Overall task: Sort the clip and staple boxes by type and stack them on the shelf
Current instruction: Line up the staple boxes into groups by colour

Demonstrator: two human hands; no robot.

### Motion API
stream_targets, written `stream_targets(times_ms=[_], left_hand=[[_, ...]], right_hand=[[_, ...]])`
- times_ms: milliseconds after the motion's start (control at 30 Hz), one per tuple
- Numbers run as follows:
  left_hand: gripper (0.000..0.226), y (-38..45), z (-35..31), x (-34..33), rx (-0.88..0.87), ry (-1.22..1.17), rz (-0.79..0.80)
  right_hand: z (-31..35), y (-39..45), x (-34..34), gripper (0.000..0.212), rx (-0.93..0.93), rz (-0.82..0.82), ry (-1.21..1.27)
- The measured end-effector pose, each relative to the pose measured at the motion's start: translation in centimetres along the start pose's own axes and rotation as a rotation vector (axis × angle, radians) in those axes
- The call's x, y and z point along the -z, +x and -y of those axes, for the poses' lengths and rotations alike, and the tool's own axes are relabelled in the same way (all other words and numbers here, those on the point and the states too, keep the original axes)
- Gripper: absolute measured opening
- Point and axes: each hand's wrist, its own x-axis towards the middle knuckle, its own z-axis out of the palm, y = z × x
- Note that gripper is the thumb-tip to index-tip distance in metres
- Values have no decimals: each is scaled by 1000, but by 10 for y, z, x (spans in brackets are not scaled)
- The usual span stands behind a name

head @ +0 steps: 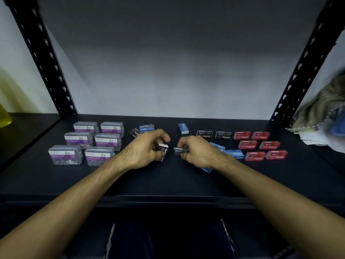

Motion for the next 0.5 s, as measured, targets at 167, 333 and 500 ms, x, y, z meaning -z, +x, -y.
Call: stream_targets(times_ms=[167, 333, 500], left_hand=[[35, 3, 3, 1, -24, 49, -28], [20, 1, 4, 0, 26, 45, -56], [20, -4, 3, 12, 24, 236, 34]], right_hand=[[0, 0, 1, 24, 8, 4, 6], [-2, -1, 1, 22, 15, 11, 15], [-3, -2, 1, 24, 27, 5, 4]])
